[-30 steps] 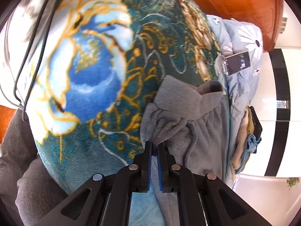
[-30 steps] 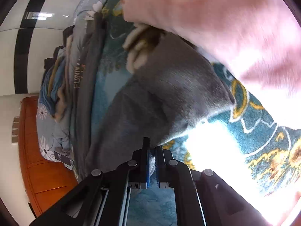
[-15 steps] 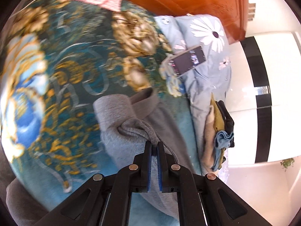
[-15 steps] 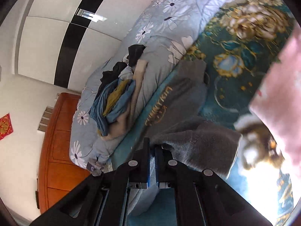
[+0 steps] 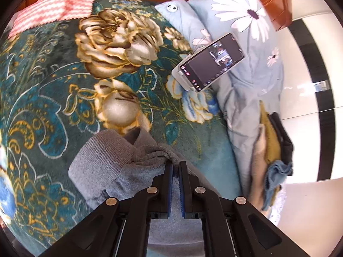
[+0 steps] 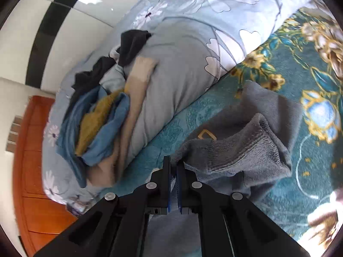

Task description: Fold clothes

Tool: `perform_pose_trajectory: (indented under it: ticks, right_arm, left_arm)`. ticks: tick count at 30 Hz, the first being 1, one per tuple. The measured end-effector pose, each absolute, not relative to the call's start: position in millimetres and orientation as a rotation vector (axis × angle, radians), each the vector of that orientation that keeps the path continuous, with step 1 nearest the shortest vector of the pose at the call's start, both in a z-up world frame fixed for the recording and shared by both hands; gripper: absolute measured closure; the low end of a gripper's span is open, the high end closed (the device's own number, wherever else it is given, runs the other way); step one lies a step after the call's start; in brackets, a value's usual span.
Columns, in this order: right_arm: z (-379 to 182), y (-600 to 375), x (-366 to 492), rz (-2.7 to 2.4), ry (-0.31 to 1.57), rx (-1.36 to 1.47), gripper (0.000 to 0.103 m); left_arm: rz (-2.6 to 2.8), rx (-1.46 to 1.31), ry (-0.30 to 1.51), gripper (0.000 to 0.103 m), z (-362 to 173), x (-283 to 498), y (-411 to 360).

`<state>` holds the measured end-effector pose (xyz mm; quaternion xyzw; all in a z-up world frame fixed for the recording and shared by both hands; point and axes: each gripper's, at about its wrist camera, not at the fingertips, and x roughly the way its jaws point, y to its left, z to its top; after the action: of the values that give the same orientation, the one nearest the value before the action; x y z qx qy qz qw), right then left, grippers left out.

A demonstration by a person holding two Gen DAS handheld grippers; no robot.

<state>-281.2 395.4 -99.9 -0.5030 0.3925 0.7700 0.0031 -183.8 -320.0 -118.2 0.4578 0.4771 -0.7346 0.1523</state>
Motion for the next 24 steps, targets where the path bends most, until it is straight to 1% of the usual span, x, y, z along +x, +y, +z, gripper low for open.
perform_pose_trajectory:
  ticks: [5, 11, 12, 13, 14, 15, 16, 17, 18, 19, 21, 23, 24]
  right_arm:
    - [-118, 384, -299, 2.379, 1.127, -1.636, 0.098]
    - [-135, 377, -303, 2.353, 1.075, -1.693, 0.098]
    - [-137, 376, -301, 2.359, 1.068, -1.698, 0.094]
    - [-138, 375, -300, 2.367, 1.055, -1.706, 0.089]
    - [-139, 375, -298, 2.374, 1.037, -1.712, 0.074]
    - [-139, 374, -296, 2.388, 1.020, -1.714, 0.057]
    - [-137, 373, -294, 2.412, 1.002, -1.712, 0.053]
    - [-135, 372, -291, 2.435, 0.984, -1.709, 0.049]
    - [-133, 371, -289, 2.459, 0.966, -1.709, 0.044]
    - [-131, 370, -286, 2.483, 0.948, -1.709, 0.043]
    - [-123, 367, -276, 2.541, 0.931, -1.696, 0.043]
    - [-110, 365, -262, 2.622, 0.959, -1.654, 0.043]
    - [-101, 365, -251, 2.671, 0.981, -1.619, 0.043]
  left_arm:
    - [-2.074, 1.356, 1.351, 0.097, -137, -201, -323]
    - [-2.103, 1.407, 1.331, 0.094, -143, -213, -318]
    - [-2.119, 1.417, 1.332, 0.091, -142, -214, -316]
    - [-2.134, 1.428, 1.332, 0.084, -140, -215, -313]
    - [-2.147, 1.436, 1.332, 0.079, -138, -215, -312]
    - [-2.161, 1.443, 1.333, 0.071, -136, -215, -311]
    - [-2.175, 1.442, 1.336, 0.064, -133, -214, -310]
    - [-2.190, 1.437, 1.340, 0.060, -129, -213, -309]
    - [-2.204, 1.433, 1.343, 0.054, -125, -212, -309]
    - [-2.213, 1.428, 1.356, 0.051, -121, -210, -309]
    - [-2.231, 1.400, 1.406, 0.049, -114, -203, -309]
    - [-2.249, 1.365, 1.434, 0.046, -106, -189, -311]
    - [-2.258, 1.346, 1.430, 0.044, -103, -180, -311]
